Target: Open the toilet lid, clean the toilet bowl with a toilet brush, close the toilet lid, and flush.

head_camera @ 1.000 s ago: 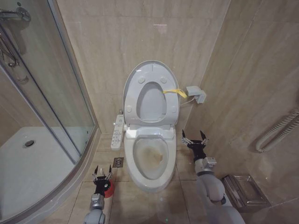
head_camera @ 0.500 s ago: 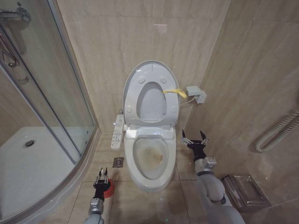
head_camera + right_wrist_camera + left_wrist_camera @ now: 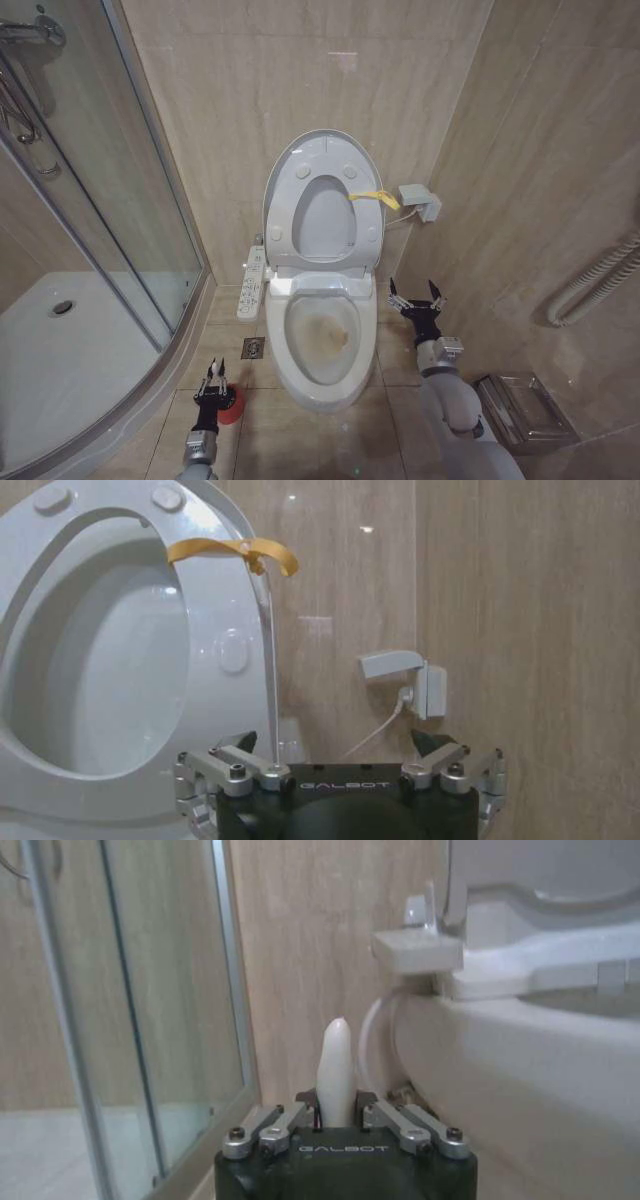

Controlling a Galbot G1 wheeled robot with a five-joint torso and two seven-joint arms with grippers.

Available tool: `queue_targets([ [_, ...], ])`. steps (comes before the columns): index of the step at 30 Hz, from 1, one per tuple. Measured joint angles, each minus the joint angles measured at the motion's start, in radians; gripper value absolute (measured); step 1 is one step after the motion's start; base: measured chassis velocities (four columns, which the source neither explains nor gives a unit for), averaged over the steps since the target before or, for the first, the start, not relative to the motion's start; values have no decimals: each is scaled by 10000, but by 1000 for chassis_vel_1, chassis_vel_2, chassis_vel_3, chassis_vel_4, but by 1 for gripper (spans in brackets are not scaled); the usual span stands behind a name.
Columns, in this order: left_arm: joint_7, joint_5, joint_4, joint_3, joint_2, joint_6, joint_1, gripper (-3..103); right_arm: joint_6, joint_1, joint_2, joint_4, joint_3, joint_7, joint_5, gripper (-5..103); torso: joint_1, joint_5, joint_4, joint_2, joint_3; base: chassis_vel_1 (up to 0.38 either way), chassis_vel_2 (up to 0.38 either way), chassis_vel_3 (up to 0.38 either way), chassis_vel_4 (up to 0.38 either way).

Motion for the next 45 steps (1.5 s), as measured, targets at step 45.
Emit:
queue_targets([
  [45, -187, -1389, -7745, 3305, 1057, 3142, 221, 21, 0, 0, -1, 0, 0, 0, 0, 100, 0, 1, 2, 0, 1, 0, 0, 0, 0],
])
